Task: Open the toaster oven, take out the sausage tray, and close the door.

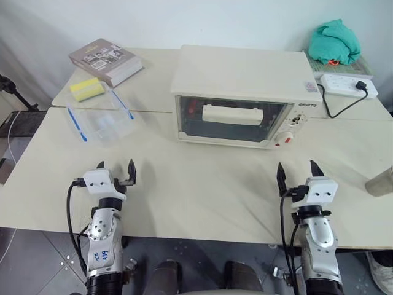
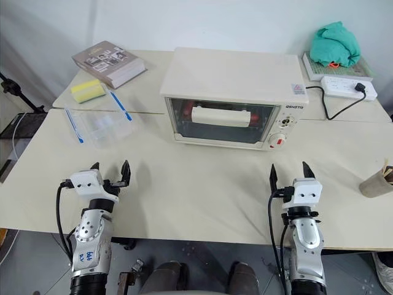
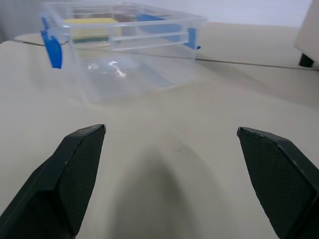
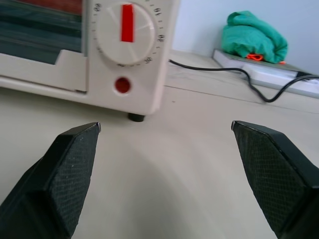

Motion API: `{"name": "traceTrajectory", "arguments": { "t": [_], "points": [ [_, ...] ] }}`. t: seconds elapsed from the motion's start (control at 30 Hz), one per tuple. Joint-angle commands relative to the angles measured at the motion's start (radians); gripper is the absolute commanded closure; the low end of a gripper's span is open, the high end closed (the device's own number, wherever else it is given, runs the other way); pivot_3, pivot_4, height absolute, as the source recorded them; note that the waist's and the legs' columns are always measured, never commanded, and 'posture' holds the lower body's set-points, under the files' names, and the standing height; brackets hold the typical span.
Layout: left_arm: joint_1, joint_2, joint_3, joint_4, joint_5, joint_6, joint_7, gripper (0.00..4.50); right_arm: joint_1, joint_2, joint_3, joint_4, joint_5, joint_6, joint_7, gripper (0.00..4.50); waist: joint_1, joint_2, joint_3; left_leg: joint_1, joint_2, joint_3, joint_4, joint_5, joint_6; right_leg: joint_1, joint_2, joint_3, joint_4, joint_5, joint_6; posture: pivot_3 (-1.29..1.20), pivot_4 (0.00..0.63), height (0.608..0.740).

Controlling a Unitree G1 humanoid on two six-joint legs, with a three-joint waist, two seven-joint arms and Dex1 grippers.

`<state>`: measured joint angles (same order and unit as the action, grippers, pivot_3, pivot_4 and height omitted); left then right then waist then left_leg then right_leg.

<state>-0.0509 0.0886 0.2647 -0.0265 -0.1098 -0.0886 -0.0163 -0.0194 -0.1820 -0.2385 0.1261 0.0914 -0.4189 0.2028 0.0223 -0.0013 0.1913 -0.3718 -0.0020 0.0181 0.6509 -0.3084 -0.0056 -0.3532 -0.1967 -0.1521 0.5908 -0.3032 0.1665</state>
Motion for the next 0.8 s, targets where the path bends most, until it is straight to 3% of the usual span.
{"name": "traceTrajectory", "arguments": {
  "t": [0.03, 0.13, 0.2, 0.3, 0.4, 0.47, 0.6, 0.7, 0.8],
  "points": [
    [0.004, 0.025, -0.014, -0.032, -0.028, -0.002, -0.051, 0.00, 0.017, -0.028, 0.010, -0.025, 0.011, -0.018, 0.029, 0.08, 0.001, 0.000, 0.000, 0.000, 0.000, 0.000, 0.000, 0.000, 0.000, 0.000, 0.000, 0.000, 0.000, 0.000, 0.000, 0.00, 0.150, 0.740],
    [0.020, 0.070, -0.026, -0.057, -0.110, 0.017, -0.182, 0.00, 0.047, -0.059, 0.007, -0.079, 0.076, 0.014, 0.093, 0.08, 0.001, 0.000, 0.000, 0.000, 0.000, 0.001, 0.000, 0.000, 0.000, -0.001, 0.000, 0.001, 0.000, 0.000, 0.000, 0.00, 0.150, 0.740],
    [0.046, 0.117, -0.013, -0.118, -0.310, 0.094, -0.371, 0.00, 0.079, -0.099, 0.015, -0.153, 0.156, 0.055, 0.176, 0.08, -0.001, 0.000, 0.000, 0.000, 0.000, 0.001, -0.001, 0.000, 0.000, -0.002, 0.000, 0.001, 0.000, 0.000, 0.000, 0.00, 0.150, 0.740],
    [0.067, 0.283, 0.050, -0.169, -0.525, 0.179, -0.645, 0.00, 0.143, -0.212, 0.016, -0.338, 0.373, 0.223, 0.337, 0.08, -0.003, 0.001, 0.001, -0.001, 0.002, 0.004, -0.001, 0.000, 0.000, -0.004, 0.001, 0.004, 0.000, 0.000, 0.000, 0.00, 0.150, 0.740],
    [0.056, 0.459, 0.091, -0.232, -0.737, 0.394, -0.800, 0.00, 0.156, -0.355, 0.026, -0.477, 0.531, 0.397, 0.471, 0.08, -0.007, 0.002, 0.001, 0.000, 0.004, 0.005, 0.000, 0.000, 0.000, -0.004, 0.003, 0.005, 0.001, 0.000, -0.002, 0.00, 0.150, 0.740],
    [0.022, 0.554, 0.112, -0.253, -0.820, 0.485, -0.856, 0.00, 0.089, -0.434, 0.025, -0.504, 0.611, 0.500, 0.522, 0.08, -0.008, 0.003, 0.002, 0.001, 0.005, 0.007, 0.001, 0.000, 0.000, -0.003, 0.004, 0.007, 0.001, 0.000, -0.002, 0.00, 0.150, 0.740],
    [-0.044, 0.640, 0.124, -0.265, -0.849, 0.541, -0.900, 0.00, -0.049, -0.522, 0.030, -0.473, 0.690, 0.665, 0.580, 0.08, -0.005, 0.003, 0.002, 0.002, 0.005, 0.011, 0.002, 0.000, 0.001, -0.004, 0.005, 0.012, 0.000, 0.001, -0.003, 0.00, 0.150, 0.740],
    [-0.086, 0.639, 0.127, -0.254, -0.865, 0.551, -0.925, 0.00, -0.248, -0.556, 0.067, -0.371, 0.710, 0.791, 0.616, 0.08, -0.002, 0.002, 0.003, 0.001, 0.006, 0.013, 0.002, -0.001, 0.000, -0.007, 0.006, 0.015, 0.000, 0.001, -0.003, 0.00, 0.150, 0.740],
    [-0.085, 0.603, 0.120, -0.260, -0.817, 0.479, -0.974, 0.00, -0.337, -0.542, 0.114, -0.311, 0.671, 0.825, 0.662, 0.08, -0.002, 0.002, 0.002, 0.001, 0.007, 0.016, 0.002, -0.001, 0.000, -0.008, 0.008, 0.017, 0.000, 0.001, -0.003, 0.00, 0.150, 0.740]
  ]
}}
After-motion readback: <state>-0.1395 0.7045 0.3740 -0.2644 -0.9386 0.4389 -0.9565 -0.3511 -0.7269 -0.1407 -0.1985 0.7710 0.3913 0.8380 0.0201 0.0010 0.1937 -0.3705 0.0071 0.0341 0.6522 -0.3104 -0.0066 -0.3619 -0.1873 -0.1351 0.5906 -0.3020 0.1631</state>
